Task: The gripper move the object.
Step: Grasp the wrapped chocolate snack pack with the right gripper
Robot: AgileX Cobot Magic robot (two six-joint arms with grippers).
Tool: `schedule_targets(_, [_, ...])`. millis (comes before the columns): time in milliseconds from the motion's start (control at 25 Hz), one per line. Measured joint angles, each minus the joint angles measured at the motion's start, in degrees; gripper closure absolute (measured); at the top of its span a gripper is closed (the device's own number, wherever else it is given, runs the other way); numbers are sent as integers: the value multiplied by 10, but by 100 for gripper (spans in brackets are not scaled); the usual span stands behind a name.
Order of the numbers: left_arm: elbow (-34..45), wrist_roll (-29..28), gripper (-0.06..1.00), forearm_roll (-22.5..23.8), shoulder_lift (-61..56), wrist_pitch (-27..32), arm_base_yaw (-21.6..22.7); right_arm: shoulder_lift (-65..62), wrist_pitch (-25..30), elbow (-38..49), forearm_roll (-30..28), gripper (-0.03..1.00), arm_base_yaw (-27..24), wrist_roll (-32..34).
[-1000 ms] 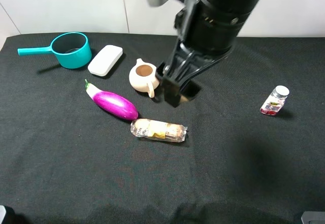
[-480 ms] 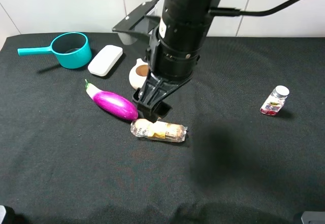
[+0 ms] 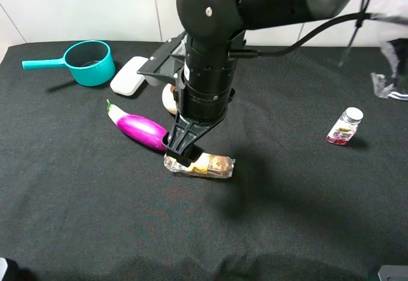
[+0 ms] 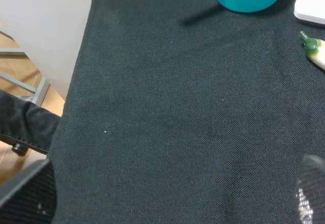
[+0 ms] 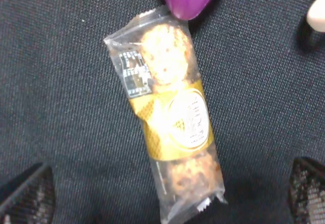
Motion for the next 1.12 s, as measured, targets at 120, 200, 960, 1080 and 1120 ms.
schedule_targets(120, [0,0,-5,0,0,0,0,14,-8,0,0,27,0,-1])
schedule_targets(200, [0,0,-5,0,0,0,0,22,-18,0,0,27,1,-2])
schedule_targets(960, [0,0,-5,0,0,0,0,73,-61,0,-7,27,20,-5])
schedule_targets(1080, [0,0,-5,0,0,0,0,76,-65,0,-14,27,20,-5])
schedule_targets(1120, [0,0,-5,0,0,0,0,76,-66,0,-17,27,20,-5])
